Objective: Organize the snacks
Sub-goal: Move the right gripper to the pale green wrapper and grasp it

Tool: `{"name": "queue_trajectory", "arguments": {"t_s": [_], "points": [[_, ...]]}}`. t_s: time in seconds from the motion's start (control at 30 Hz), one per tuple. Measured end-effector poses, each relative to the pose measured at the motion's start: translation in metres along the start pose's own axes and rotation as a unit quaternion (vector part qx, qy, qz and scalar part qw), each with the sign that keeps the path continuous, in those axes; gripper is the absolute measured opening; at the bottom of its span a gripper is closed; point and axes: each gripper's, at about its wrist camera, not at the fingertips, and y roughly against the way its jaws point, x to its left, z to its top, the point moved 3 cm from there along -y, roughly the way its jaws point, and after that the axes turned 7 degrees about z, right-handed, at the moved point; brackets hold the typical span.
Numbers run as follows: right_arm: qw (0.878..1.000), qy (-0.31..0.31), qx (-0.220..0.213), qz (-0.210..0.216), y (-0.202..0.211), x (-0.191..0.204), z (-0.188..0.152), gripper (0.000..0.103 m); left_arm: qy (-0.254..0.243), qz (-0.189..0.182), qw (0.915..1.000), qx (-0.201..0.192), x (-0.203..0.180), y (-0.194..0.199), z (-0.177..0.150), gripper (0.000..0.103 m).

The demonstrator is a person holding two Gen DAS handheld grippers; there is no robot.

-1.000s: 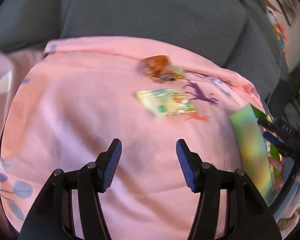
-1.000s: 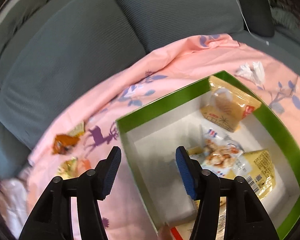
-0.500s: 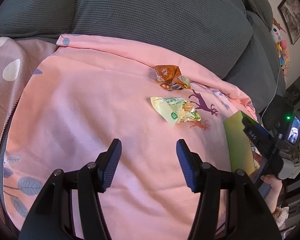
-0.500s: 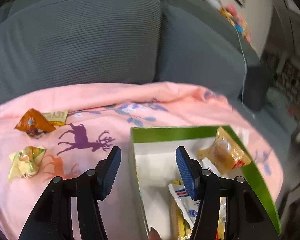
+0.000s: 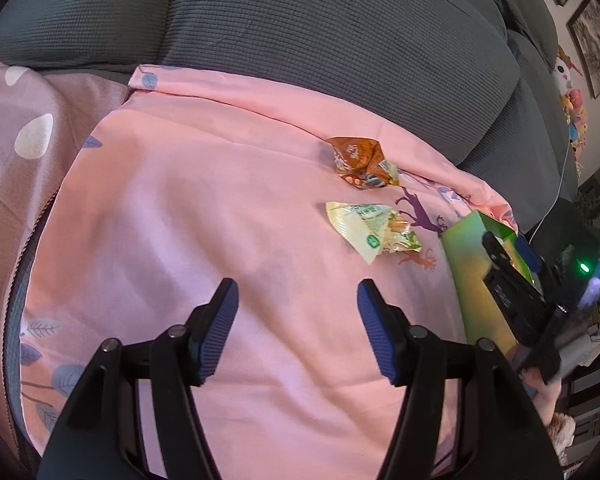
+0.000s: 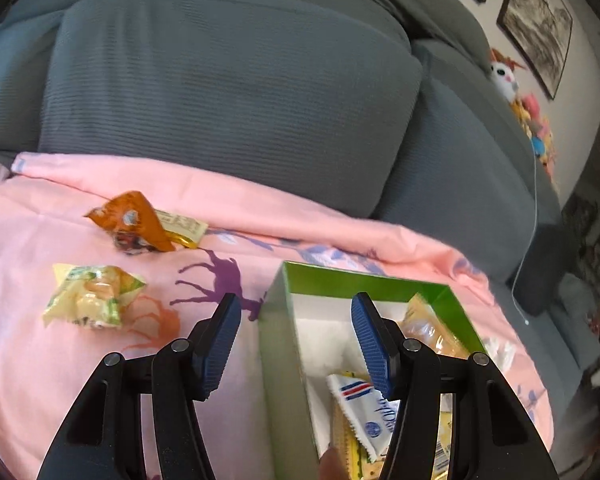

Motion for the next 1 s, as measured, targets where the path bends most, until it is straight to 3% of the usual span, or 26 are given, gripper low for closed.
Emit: {"name": "queue_trajectory", "arguments": {"t_s": [0.07,0.17,0.2,0.27,0.33,0.4,0.47,0.6,0.7,0.87,0.97,1.0], "points": [[0.999,-0.029,-0.009,0.031,0.013,0.001,0.000,0.060,0.002,-0.001,1.0000,0.008,0.003,-0.004,0.003,0.063],[0.994,-0.054,0.000,0.091,0.023,0.009,0.005,0.078,0.004,0.002,0.9998,0.018,0.009,-0.010,0.006,0.066],[0.990,-0.067,0.015,0.124,0.024,0.014,0.010,0.079,0.006,0.007,0.9998,0.018,0.011,-0.010,0.008,0.073],[0.976,-0.091,0.053,0.190,0.022,0.025,0.019,0.080,0.014,0.016,0.9997,0.014,0.017,-0.012,0.009,0.079],[0.951,-0.099,0.112,0.269,0.012,0.043,0.032,0.080,0.019,0.024,0.9994,0.017,0.021,-0.013,0.010,0.079],[0.932,-0.087,0.169,0.309,-0.002,0.059,0.046,0.080,0.020,0.021,0.9992,0.027,0.022,-0.017,0.009,0.080],[0.919,-0.069,0.239,0.306,-0.021,0.074,0.061,0.080,0.026,0.021,0.9988,0.035,0.024,-0.019,0.009,0.082],[0.913,-0.001,0.307,0.267,-0.048,0.096,0.074,0.080,0.031,0.022,0.9984,0.042,0.024,-0.023,0.008,0.083],[0.913,0.011,0.318,0.257,-0.068,0.100,0.076,0.080,0.033,0.025,0.9981,0.046,0.023,-0.029,0.009,0.083],[0.899,-0.027,0.317,0.301,-0.097,0.110,0.055,0.080,0.025,0.024,0.9978,0.057,0.021,-0.037,0.010,0.083],[0.917,-0.009,0.297,0.265,-0.105,0.115,0.038,0.080,0.017,0.024,0.9978,0.059,0.018,-0.040,0.009,0.083],[0.918,-0.017,0.295,0.266,-0.106,0.115,0.034,0.080,0.016,0.025,0.9978,0.059,0.018,-0.041,0.009,0.083]]}}
